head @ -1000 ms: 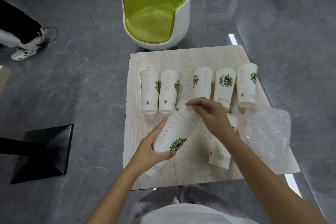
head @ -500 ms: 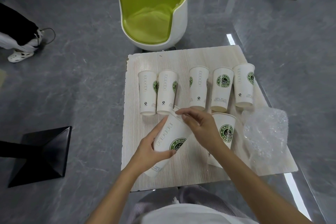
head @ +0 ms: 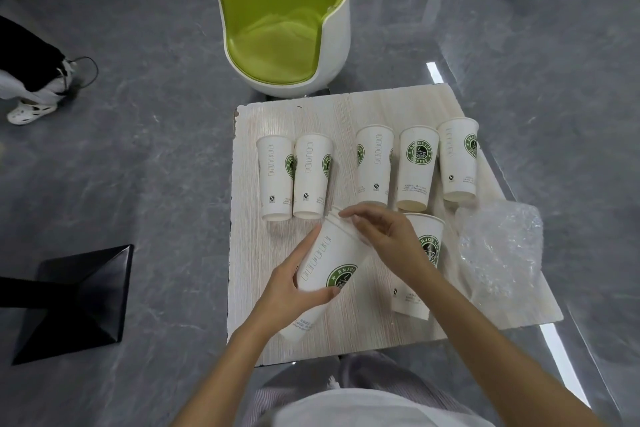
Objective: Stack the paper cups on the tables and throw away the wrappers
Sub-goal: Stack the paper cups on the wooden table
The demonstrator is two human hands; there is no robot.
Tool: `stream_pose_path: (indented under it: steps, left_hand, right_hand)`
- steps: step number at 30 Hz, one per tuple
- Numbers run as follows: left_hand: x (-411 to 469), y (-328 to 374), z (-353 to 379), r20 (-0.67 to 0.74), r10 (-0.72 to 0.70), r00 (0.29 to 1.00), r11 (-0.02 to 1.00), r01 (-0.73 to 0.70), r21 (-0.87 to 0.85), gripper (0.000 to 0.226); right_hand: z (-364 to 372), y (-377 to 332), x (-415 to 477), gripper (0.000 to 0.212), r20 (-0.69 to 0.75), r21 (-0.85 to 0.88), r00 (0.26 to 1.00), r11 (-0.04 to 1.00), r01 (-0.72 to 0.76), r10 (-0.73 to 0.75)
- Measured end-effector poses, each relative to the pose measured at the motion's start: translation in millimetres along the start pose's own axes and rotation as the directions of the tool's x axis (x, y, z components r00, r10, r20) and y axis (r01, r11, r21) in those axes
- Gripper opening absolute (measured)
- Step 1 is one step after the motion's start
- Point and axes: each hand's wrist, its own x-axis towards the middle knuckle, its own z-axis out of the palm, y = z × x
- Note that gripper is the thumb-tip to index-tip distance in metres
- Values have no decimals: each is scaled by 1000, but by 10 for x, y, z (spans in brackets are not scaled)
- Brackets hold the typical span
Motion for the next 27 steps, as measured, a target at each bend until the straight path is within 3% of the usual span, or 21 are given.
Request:
stream_pose_path:
  steps: [9,21,27]
  left_hand:
    - [54,-21,43,17,-5,1000,1000,5,-28,94]
    - [186,-13,164,68,-20,998,1000,22,-19,94]
    - [223,1,193,74,-26,997,999,28,-23,94]
  right_hand:
    - [-429,202,105,17,-104,32,992,997,-69,72]
    - [-949,523,217,13,-222,-225,960,949,-221,171]
    - [-1001,644,282,14,-131,-377,959,882,-283,252]
